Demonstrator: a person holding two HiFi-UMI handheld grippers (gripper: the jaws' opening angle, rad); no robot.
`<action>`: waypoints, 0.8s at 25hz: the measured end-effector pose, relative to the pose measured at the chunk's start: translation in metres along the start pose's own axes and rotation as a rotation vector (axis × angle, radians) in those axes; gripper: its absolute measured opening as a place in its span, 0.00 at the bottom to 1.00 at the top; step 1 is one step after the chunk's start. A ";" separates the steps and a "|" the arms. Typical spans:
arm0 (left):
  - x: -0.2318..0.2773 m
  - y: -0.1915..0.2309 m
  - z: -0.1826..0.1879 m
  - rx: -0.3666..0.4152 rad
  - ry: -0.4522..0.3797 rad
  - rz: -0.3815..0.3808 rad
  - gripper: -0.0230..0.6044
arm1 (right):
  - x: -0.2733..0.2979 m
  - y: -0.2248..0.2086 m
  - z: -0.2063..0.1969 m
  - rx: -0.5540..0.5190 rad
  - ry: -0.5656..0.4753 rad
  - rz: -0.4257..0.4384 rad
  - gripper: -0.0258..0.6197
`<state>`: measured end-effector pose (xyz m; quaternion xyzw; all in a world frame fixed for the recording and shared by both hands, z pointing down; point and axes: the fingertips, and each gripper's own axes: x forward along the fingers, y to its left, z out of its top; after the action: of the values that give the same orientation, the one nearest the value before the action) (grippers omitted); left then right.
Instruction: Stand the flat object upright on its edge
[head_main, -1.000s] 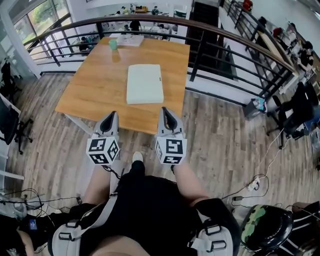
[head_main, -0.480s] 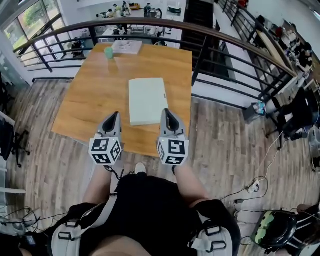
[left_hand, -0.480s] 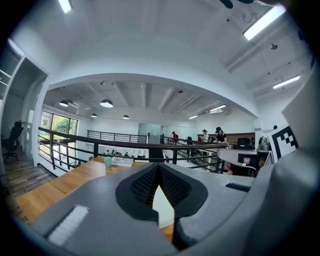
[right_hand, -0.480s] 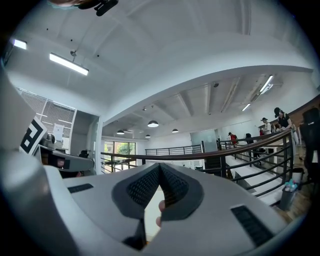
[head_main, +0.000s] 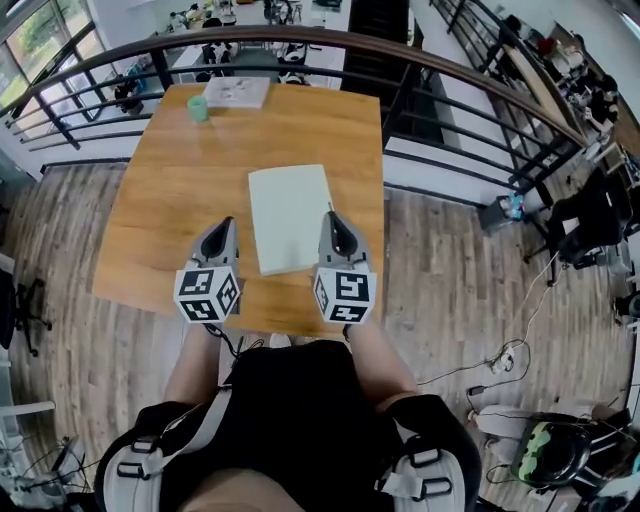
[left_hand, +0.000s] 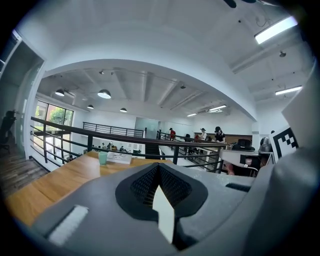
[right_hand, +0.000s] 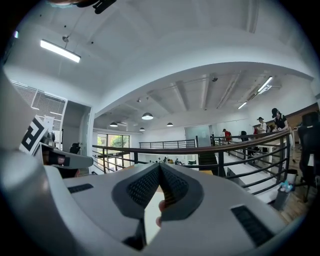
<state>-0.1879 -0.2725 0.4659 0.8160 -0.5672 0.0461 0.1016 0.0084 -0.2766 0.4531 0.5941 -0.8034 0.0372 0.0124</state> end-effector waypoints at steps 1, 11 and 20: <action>0.007 0.003 -0.001 0.002 0.006 -0.002 0.04 | 0.006 -0.002 -0.002 -0.003 0.006 -0.003 0.04; 0.057 0.006 -0.021 -0.019 0.092 0.051 0.04 | 0.051 -0.045 -0.030 0.010 0.121 0.064 0.04; 0.093 0.020 -0.047 -0.040 0.180 0.082 0.05 | 0.095 -0.068 -0.081 0.084 0.280 0.131 0.10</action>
<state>-0.1723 -0.3545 0.5315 0.7825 -0.5895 0.1120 0.1662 0.0438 -0.3814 0.5430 0.5293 -0.8287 0.1541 0.0971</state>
